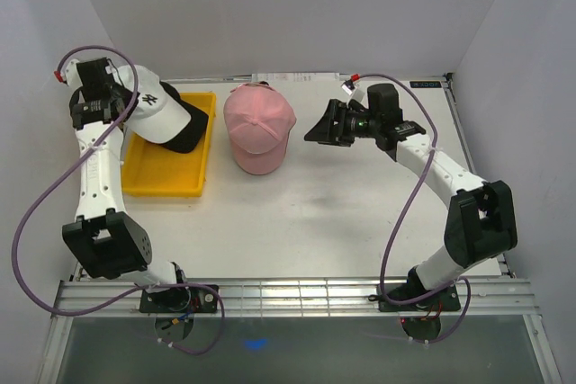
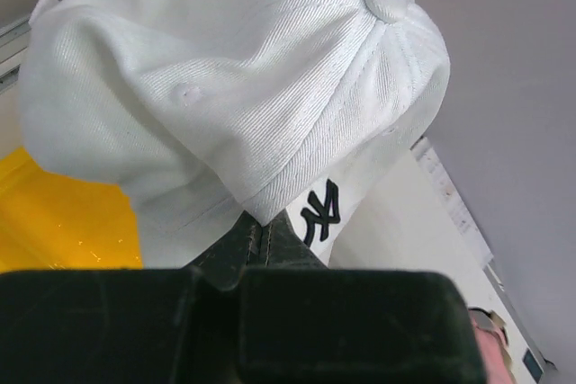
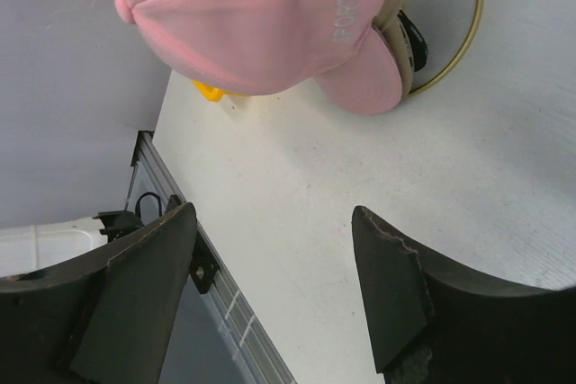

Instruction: Stack the hats

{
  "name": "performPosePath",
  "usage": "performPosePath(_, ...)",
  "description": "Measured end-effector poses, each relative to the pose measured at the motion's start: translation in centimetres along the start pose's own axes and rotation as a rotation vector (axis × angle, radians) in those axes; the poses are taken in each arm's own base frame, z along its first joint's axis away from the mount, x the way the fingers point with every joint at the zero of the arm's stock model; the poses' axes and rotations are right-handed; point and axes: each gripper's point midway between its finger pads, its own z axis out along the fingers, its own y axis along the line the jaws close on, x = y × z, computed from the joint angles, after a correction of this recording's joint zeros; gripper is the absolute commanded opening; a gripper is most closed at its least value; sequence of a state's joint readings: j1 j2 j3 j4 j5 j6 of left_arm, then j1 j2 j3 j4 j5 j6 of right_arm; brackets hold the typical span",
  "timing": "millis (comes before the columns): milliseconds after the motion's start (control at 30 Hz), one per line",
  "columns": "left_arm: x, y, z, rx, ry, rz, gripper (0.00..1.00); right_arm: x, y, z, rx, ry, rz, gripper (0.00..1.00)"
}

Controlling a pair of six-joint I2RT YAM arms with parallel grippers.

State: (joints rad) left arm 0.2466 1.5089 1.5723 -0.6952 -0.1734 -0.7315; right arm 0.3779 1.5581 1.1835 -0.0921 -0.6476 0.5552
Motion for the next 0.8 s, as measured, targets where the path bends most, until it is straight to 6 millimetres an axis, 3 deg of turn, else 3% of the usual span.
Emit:
performPosePath(433,-1.6,-6.5,-7.4,0.313,0.075,-0.017,0.0,-0.6,7.3,-0.2,-0.186,0.019,0.015,0.81)
performPosePath(667,-1.7,-9.1,-12.7,0.491,0.115,-0.043,0.0,-3.4,14.4,-0.8,-0.347,-0.019,-0.059,0.86)
performPosePath(800,-1.7,-10.4,-16.4,0.604,0.136,-0.061,0.0,-4.8,17.0,-1.0,-0.43,-0.042,-0.076,0.88)
